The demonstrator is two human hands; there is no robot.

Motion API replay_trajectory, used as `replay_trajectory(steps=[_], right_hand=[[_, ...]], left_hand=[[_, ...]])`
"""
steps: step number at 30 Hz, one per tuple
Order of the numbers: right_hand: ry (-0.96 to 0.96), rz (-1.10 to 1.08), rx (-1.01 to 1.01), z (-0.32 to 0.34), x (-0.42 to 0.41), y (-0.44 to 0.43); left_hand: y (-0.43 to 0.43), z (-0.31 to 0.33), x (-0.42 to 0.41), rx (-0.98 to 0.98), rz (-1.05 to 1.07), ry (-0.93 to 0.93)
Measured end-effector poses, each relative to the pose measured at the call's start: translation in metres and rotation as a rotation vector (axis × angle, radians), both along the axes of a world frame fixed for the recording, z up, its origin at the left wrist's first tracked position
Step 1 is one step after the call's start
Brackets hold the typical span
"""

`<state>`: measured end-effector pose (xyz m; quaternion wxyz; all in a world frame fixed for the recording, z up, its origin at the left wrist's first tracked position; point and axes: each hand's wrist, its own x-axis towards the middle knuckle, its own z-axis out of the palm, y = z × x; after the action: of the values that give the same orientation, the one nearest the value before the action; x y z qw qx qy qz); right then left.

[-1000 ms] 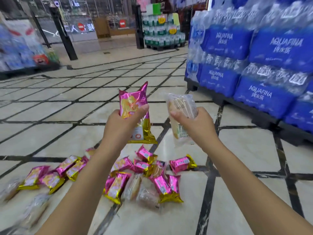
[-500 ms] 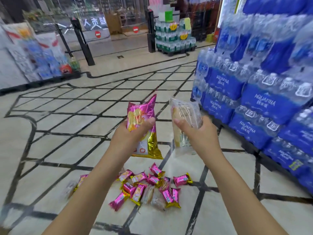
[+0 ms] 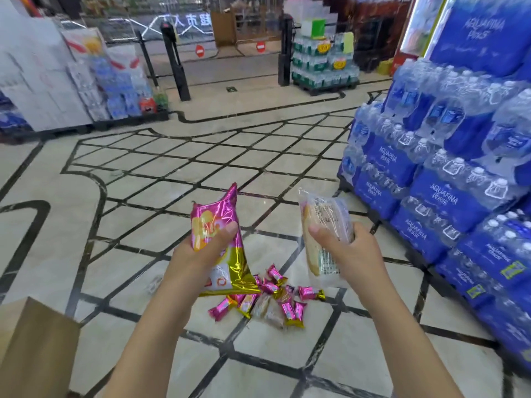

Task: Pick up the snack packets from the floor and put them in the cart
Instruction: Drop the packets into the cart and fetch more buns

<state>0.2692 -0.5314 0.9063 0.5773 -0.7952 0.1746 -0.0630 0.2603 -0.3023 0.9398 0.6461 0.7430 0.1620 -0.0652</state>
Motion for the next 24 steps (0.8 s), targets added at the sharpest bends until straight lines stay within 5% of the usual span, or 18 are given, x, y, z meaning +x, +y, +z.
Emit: replay_trajectory(steps=[24], right_hand=[[0.168,0.714,-0.058,-0.045,-0.058,0.015]], left_hand=[[-0.034,-0.074,-0.218,0.036,0.784,0.182]])
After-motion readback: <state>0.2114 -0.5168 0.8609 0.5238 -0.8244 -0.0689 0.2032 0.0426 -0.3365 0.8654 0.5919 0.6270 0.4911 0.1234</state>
